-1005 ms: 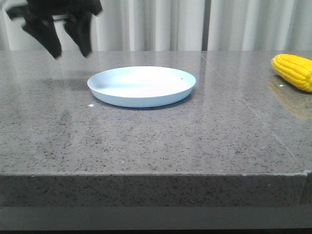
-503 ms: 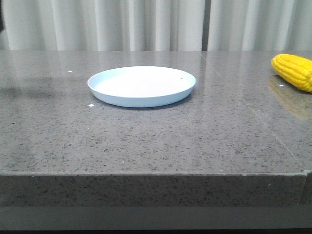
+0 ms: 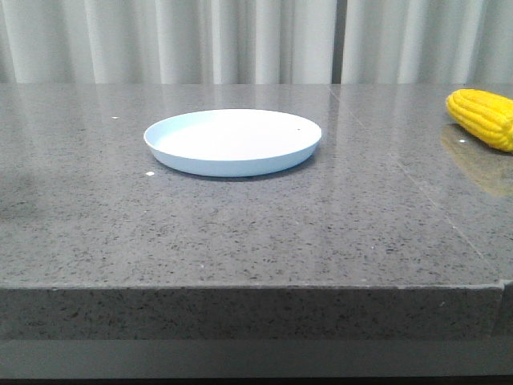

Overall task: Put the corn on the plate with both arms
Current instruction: 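Release the plate and raise the left gripper away, then move the right gripper above the yellow corn cob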

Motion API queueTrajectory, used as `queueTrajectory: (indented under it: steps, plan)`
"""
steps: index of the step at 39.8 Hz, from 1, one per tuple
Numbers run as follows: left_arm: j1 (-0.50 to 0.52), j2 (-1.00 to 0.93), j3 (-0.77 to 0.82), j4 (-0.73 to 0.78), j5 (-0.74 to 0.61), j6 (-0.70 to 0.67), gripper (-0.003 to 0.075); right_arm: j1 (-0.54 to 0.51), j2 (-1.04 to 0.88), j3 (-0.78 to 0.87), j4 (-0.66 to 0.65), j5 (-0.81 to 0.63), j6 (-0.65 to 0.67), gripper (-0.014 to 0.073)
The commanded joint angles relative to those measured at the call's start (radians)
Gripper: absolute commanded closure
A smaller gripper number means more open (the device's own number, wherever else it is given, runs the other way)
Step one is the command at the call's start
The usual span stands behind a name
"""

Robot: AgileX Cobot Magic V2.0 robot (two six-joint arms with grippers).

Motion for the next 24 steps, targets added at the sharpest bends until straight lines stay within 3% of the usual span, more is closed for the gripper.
queueTrajectory:
  steps: [1,13,24]
  plan:
    - [-0.022,-0.147,0.081,0.013,-0.143,0.004,0.0741,-0.006,0.01,-0.037,-0.003,-0.083,-0.002,-0.0006]
    - [-0.022,-0.556,0.337,0.015,-0.158,0.005,0.0741,-0.006,0.01,-0.037,-0.003,-0.083,-0.002,-0.0006]
    - [-0.022,-0.856,0.439,0.015,-0.142,0.005,0.0741,-0.006,0.01,-0.037,-0.003,-0.083,-0.002,-0.0006]
